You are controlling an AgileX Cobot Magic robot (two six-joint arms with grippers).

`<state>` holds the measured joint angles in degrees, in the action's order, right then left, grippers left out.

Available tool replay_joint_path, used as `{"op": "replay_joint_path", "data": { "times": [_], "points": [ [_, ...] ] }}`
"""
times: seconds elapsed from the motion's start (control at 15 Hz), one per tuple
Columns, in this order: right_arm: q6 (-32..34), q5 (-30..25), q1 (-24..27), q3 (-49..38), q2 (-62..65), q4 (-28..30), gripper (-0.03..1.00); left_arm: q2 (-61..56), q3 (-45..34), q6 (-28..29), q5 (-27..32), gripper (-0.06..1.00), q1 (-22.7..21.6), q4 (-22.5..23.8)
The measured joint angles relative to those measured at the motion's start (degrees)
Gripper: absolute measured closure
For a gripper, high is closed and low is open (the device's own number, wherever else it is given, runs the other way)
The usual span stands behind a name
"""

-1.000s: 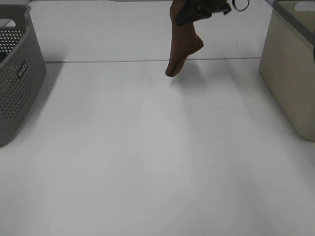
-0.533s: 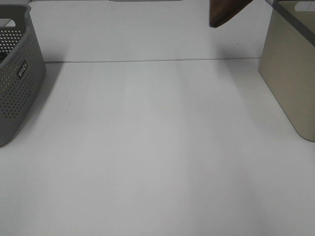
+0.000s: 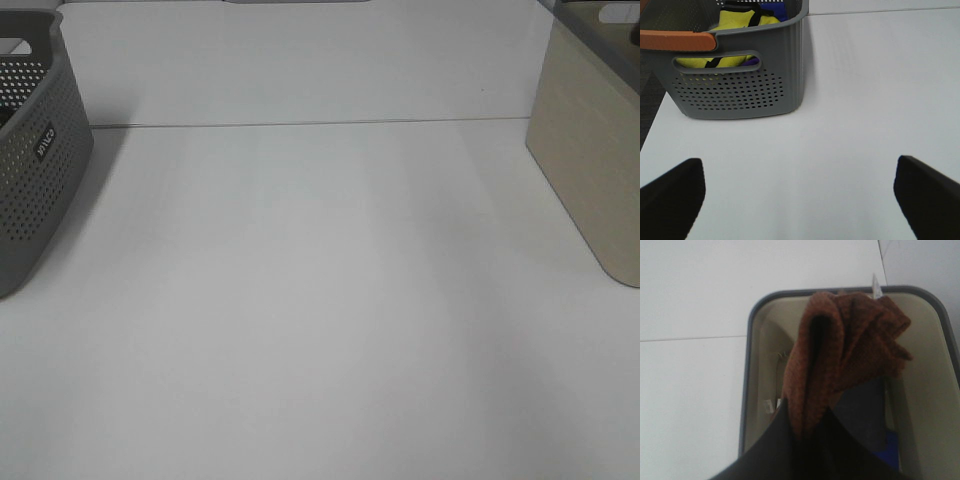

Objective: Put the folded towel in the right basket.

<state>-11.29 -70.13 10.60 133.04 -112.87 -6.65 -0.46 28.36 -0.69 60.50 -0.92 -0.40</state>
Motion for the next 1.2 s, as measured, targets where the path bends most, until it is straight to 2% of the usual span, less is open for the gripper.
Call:
{"op": "replay_joint_path", "data": {
  "times": [0.2, 0.47, 0.53, 0.6, 0.67, 0.73, 0.87, 1.2],
  "points": [
    [-0.40, 0.00, 4.53, -7.79, 0.46, -3.21, 0.91, 0.00, 0.00, 0.00, 0.00, -0.03, 0.00, 0.00],
    [-1.55, 1.83, 4.76, -15.24, -0.74, -7.73, 0.90, 0.00, 0.00, 0.00, 0.00, -0.03, 0.00, 0.00],
    [-1.38, 1.95, 4.76, -15.81, -1.66, -7.96, 0.86, 0.00, 0.00, 0.00, 0.00, -0.03, 0.00, 0.00],
    [-0.63, 2.01, 4.76, -15.81, -2.64, -7.45, 0.78, 0.00, 0.00, 0.00, 0.00, -0.03, 0.00, 0.00],
    [1.15, 2.06, 4.76, -15.81, -3.27, -5.61, 0.50, 0.00, 0.00, 0.00, 0.00, -0.03, 0.00, 0.00],
    [1.38, 2.06, 4.76, -15.81, -2.98, -5.50, 0.39, 0.00, 0.00, 0.00, 0.00, -0.03, 0.00, 0.00],
    [1.38, 2.06, 4.76, -15.81, -1.89, -5.79, 0.32, 0.00, 0.00, 0.00, 0.00, -0.03, 0.00, 0.00],
    [-0.23, 1.03, 3.84, -15.81, 3.44, -14.95, 0.31, 0.00, 0.00, 0.00, 0.00, -0.03, 0.00, 0.00]
  ]
}}
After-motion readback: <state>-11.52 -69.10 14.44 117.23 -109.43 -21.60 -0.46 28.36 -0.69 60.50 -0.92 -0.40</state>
